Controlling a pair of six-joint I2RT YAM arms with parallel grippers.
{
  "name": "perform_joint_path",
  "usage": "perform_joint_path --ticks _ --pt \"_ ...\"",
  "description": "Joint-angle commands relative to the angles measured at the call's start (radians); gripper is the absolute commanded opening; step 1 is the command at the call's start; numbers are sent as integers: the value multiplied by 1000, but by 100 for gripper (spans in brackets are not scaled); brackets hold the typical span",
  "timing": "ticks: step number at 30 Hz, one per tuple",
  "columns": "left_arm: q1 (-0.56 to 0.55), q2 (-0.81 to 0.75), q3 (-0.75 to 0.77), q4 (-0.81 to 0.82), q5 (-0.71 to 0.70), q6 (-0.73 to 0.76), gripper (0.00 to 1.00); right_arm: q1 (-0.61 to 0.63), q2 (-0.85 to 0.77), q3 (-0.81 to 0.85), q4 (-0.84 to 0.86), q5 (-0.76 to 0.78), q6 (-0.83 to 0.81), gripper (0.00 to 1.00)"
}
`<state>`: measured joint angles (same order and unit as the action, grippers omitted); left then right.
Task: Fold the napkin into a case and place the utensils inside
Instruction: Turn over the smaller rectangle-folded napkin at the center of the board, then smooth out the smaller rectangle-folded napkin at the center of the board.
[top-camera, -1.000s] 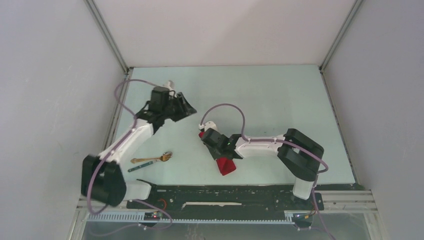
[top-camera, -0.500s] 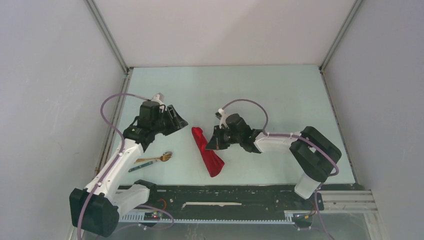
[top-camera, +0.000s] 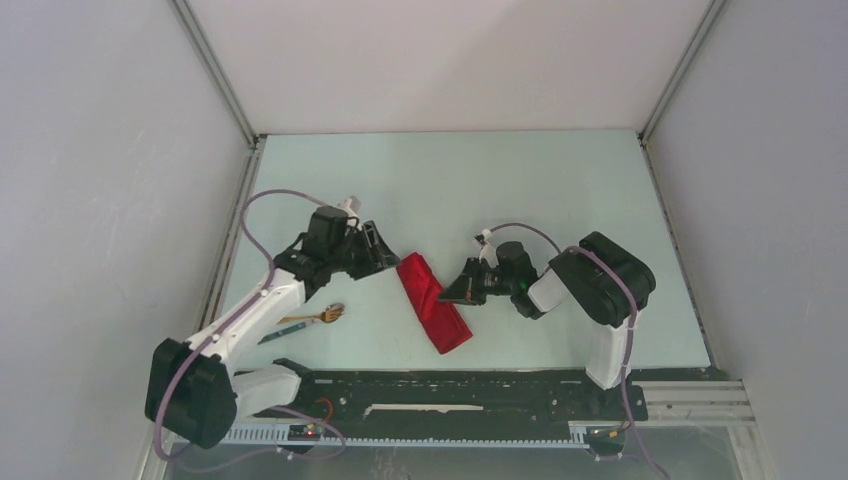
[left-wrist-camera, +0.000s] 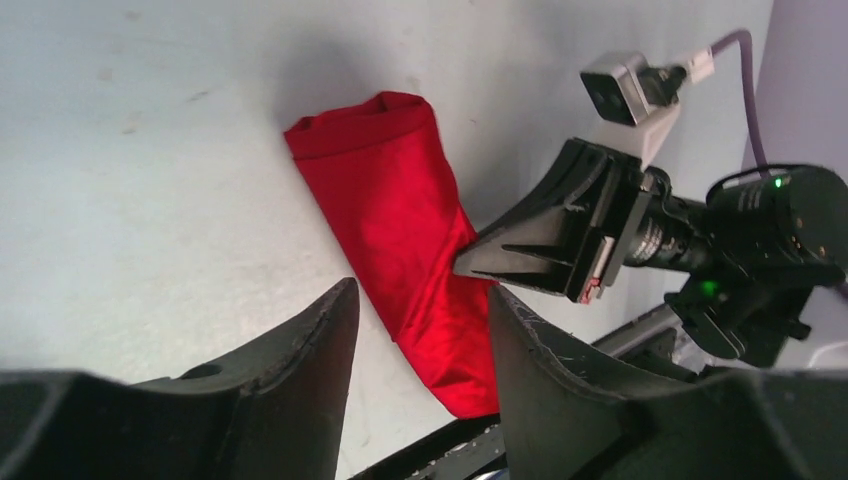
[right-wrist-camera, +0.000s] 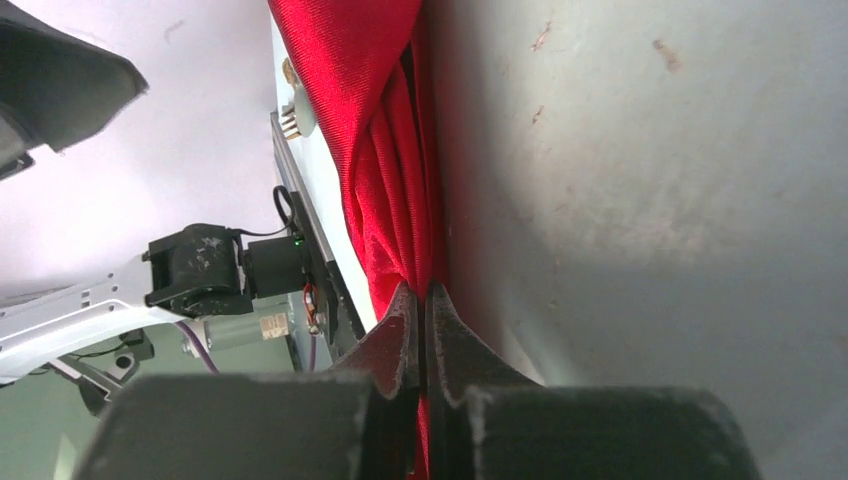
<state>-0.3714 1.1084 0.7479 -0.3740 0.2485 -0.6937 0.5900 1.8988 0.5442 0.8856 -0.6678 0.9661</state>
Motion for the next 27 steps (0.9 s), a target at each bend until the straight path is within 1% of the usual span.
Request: perform_joint_path --ticks 1,2,3,5,6,7,8,9,11,13,15,17,20,23,27 --pt "-60 92 18 159 77 -49 56 -51 31 -12 132 -87 -2 3" --pt "-66 117 16 203 93 -62 56 -66 33 -12 118 -93 -12 8" --pt "-70 158 17 237 112 -76 56 -78 30 -12 92 -98 -27 15" --pt "-74 226 26 302 150 -102 56 -100 7 3 -12 -112 -74 25" --pt "-76 262 36 326 162 -112 54 -106 -16 13 -96 -103 -113 29" --pt "-78 298 47 349 177 -117 48 -108 -44 34 -265 -88 -186 35" --pt "-79 329 58 365 191 -120 39 -109 -88 65 -427 -65 -251 41" --pt "-80 357 66 383 199 -125 36 -109 -122 90 -558 -30 -315 46" --pt "-80 398 76 432 215 -141 30 -115 -200 115 -738 31 -412 49" --pt "-80 422 73 492 236 -165 25 -110 -297 117 -865 118 -492 53" --pt "-81 443 71 534 243 -182 21 -88 -375 136 -1002 168 -549 54" --pt "-81 479 75 569 256 -201 19 -51 -440 140 -1052 162 -565 53" --pt "-81 561 74 655 285 -251 14 29 -494 139 -1039 61 -538 52" --pt "-79 631 82 697 283 -274 12 81 -493 122 -963 -28 -488 50" --pt "-70 708 94 710 244 -287 8 106 -449 61 -827 -59 -448 48"
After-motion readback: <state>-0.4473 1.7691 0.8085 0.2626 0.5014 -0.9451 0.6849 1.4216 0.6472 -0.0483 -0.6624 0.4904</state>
